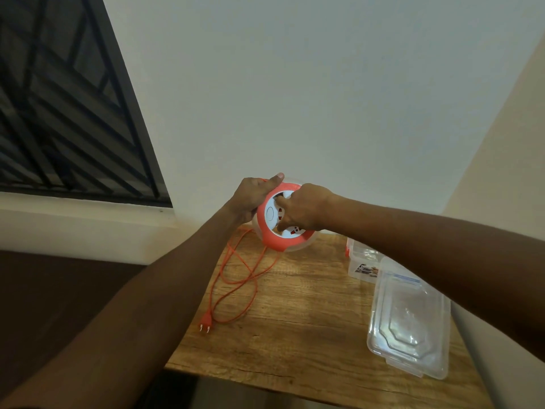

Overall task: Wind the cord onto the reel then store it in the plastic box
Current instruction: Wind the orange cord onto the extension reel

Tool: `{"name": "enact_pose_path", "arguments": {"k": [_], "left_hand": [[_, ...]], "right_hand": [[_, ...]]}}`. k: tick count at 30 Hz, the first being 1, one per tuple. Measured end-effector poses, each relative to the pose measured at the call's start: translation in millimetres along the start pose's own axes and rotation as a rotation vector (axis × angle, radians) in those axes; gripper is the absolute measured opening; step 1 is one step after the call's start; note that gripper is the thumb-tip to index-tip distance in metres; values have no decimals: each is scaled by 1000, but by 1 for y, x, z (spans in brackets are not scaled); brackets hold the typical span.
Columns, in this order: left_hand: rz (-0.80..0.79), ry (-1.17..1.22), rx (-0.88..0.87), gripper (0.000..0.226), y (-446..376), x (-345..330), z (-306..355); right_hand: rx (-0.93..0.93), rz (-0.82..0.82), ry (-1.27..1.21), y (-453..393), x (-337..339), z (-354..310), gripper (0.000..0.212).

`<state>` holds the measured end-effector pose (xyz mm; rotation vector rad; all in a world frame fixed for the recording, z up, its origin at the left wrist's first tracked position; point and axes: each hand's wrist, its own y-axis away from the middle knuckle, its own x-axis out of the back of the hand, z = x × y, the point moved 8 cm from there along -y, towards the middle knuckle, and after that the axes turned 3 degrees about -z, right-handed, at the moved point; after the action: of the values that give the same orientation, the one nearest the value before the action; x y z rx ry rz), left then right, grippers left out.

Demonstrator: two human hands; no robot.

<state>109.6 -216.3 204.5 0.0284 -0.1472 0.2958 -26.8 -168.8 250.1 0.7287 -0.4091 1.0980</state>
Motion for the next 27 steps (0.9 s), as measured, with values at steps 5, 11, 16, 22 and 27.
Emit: {"name": "enact_pose_path", "arguments": {"k": [5, 11, 16, 22, 27], "left_hand": [[11, -50, 2, 40, -3, -1, -2], [-2, -58, -22, 51, -5, 1, -1], [51, -53, -45, 57, -4, 2, 6], [119, -63, -49, 70, -3, 2, 1], [145, -75, -11, 64, -5, 4, -11]], "right_hand": [[46, 59, 58, -1, 11, -7, 49], [25, 148, 86, -6, 3, -7, 62], [-364, 253, -251, -7, -10, 7, 69], [-820, 335, -847, -1, -37, 14, 67], [-891, 280, -1706, -9, -65, -5, 68]]}}
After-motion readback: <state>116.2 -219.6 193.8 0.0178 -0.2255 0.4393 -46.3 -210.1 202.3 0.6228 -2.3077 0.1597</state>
